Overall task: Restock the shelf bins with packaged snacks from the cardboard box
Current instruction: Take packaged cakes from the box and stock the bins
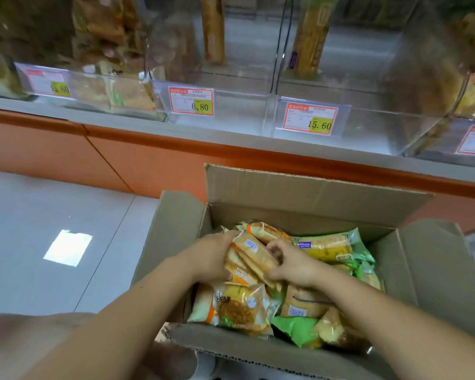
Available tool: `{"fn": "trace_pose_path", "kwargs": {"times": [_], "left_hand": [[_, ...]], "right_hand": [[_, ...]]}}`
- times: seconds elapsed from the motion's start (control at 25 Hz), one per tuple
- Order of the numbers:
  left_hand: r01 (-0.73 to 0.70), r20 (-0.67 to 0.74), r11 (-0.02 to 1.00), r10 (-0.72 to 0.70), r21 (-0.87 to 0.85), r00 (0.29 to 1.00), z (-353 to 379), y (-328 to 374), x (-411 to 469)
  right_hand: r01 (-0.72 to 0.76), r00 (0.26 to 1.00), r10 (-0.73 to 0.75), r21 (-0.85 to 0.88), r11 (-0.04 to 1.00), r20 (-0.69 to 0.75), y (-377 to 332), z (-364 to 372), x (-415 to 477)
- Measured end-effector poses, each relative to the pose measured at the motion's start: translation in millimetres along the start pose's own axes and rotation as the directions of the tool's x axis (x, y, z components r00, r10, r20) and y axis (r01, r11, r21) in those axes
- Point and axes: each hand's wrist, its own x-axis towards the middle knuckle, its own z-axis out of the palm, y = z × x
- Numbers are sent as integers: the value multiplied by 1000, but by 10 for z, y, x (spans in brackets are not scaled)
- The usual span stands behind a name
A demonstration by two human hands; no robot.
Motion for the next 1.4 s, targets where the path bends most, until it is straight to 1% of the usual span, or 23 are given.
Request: {"fn": "trace_pose_path", "kwargs": {"times": [0.04,0.12,0.16,0.24,0.28,0.32,0.36,0.44,0.6,0.76,0.84,0.88,0.92,0.96,1.0,1.04,1.08,1.12,1.16,1.2,1.24,1.32,1.4], "left_hand": [[7,9,1000,-7,0,1000,-12,-7,7],[30,40,995,-34,95,999,-28,9,26],[34,53,986,-43,161,998,-29,22,28],[34,93,970,-58,240,994,-33,55,15],[34,118,965,-67,261,991,-27,75,11],[31,142,957,-74,287,987,-19,93,8],[25,169,949,-82,314,982,-11,109,4],[22,213,945,-96,327,972,-1,138,6],[55,232,983,-95,174,968,-27,133,13],[45,133,996,-55,80,990,-37,141,22],[33,30,995,-31,-98,999,-43,191,45],[23,-19,965,-29,-262,999,-49,242,47],[25,-31,876,-46,-482,998,-54,302,57],[37,-4,699,-58,-714,998,-54,380,61],[56,33,473,-58,-879,998,-45,450,62],[64,47,268,-70,-961,996,-40,486,66],[57,43,140,-100,-988,994,-45,483,83],[45,32,90,-145,-995,989,-67,453,94],[37,22,80,-187,-996,982,-85,403,101],[34,16,83,-216,-996,976,-109,357,99],[37,18,81,-228,-996,974,-120,311,107],[70,54,62,-238,-996,970,-115,244,124],[131,103,99,-245,-986,964,-79,208,138]], "right_hand": [[-32,999,30,110,993,21,31,-105,-70],[-106,994,91,336,936,61,137,-294,-233],[-128,991,93,492,861,96,197,-348,-303],[-157,986,53,772,616,158,262,-388,-388],[-172,983,42,837,520,176,284,-398,-413],[-187,981,35,868,460,193,314,-397,-415],[-197,978,18,884,424,209,329,-391,-413],[-218,970,-14,893,394,243,353,-383,-411],[-218,965,-50,897,383,256,400,-376,-431],[-180,965,-112,911,371,236,376,-381,-457],[-161,964,-142,921,354,224,335,-370,-476],[-157,964,-148,923,353,220,287,-360,-482],[-150,963,-156,920,362,219,222,-349,-480],[-138,962,-165,906,399,219,142,-347,-481],[-115,965,-155,872,476,212,54,-352,-483],[-75,978,-113,798,598,177,-10,-380,-467],[-36,993,-48,676,736,104,-26,-442,-444],[-23,1000,30,508,861,-6,10,-530,-424],[-49,987,93,306,951,-128,88,-630,-403],[-117,970,136,107,987,-200,226,-724,-375],[-185,965,173,-47,982,-197,354,-782,-362],[-290,956,290,-276,916,-40,490,-733,-362],[-292,934,354,-467,835,50,518,-550,-331]]}}
